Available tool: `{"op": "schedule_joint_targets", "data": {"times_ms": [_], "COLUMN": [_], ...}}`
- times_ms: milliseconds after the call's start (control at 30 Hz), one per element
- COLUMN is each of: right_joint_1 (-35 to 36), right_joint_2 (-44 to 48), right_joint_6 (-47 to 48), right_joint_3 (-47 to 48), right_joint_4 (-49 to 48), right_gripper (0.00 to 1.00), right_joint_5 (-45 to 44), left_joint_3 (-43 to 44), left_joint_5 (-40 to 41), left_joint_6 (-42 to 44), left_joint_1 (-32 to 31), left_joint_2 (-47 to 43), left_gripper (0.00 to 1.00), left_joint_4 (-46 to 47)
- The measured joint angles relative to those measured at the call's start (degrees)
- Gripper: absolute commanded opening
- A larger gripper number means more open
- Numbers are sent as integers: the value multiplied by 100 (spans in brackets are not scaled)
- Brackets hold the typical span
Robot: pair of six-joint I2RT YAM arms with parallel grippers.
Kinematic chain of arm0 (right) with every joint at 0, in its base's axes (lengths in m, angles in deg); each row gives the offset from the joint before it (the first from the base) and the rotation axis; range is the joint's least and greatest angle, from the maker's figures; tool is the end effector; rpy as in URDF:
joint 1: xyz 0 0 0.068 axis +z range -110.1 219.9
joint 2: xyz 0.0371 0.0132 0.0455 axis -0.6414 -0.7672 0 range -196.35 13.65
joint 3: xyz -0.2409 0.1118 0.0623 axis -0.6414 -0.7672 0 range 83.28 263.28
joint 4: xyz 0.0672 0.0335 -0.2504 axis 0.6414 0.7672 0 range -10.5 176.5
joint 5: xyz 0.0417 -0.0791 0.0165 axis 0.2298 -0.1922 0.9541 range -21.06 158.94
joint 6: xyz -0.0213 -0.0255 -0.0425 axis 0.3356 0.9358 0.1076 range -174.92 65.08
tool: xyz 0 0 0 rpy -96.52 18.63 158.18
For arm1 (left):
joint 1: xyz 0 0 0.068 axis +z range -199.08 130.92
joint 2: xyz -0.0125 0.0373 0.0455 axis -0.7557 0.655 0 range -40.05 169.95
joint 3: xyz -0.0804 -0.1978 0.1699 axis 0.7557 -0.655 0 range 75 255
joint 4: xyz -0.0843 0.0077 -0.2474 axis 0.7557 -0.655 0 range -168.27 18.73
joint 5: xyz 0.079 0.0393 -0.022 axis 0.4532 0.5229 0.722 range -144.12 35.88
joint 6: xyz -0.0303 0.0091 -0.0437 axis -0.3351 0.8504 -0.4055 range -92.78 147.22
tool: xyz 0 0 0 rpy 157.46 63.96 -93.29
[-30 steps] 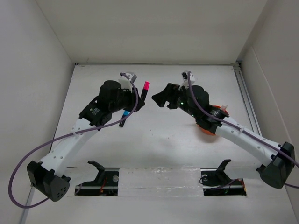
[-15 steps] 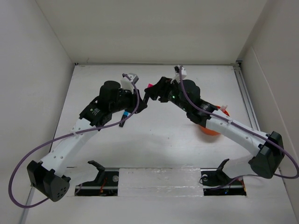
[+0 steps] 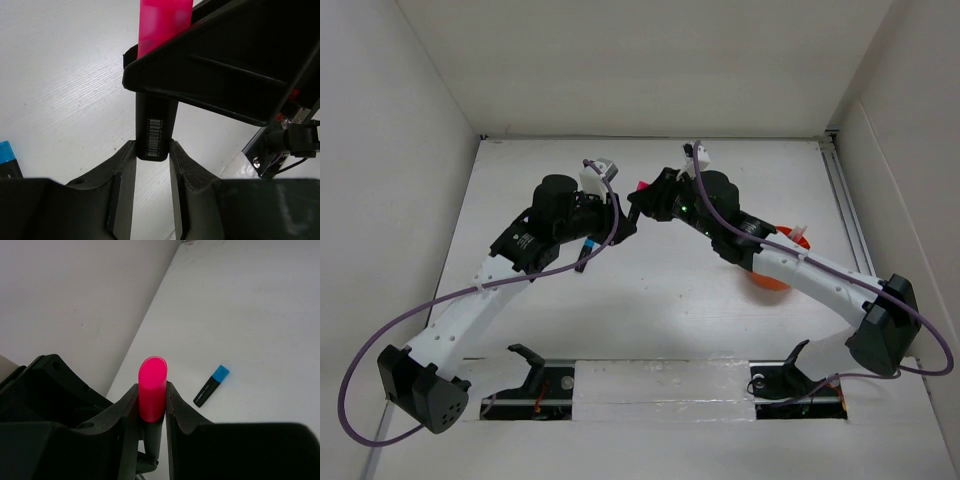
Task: Sort the stationery into containers
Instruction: Pass the stationery from the left arm to the right, then place the stationery into the container
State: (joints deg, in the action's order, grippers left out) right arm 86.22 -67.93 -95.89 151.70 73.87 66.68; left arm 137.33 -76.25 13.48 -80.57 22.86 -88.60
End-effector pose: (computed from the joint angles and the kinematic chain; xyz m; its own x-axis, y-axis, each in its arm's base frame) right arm 0.2373 0.2465 0.3630 -0.5244 0.3995 -0.7520 -0.4659 0.6046 0.6461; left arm 0.2037 -0.1407 0.3731 -0.4422 0.0128 -0.8968 0.7046 0.6236 -0.3386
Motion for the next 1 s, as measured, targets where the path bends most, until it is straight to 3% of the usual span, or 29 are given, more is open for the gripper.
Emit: {"op": "schedule_joint_targets", "data": {"times_ms": [67,100,167,400,633,1000], "right_joint_1": [0,0,0,-66,-260,-1729], "right_joint_2": [0,0,7,903,2546,3670], "right_joint_6": [7,22,76,367,59,-929], "right_joint_3": [2,2,2,-494,-824,-1969], "right_joint_4": [-4,-22,-31,525,2544,4708], "right_gripper": [0,0,0,0,0,0], "right_joint_5": [2,-11,-63,-931,-3038,-4282], "left_joint_3": [-13,-50,-127,-188,-155,-155], "left_joint_5": [9,4,13,474,2175,2824], "left_joint_6": [15,31,52,-13,-424,-564], "left_joint_1": [0,0,0,-2,2,4], "left_joint_2": [-22,-57,-166,-555,-289,-315], "left_gripper": [44,52,100,100,100,100], "left_joint_4": [17,50,90,146,-271,-525]}}
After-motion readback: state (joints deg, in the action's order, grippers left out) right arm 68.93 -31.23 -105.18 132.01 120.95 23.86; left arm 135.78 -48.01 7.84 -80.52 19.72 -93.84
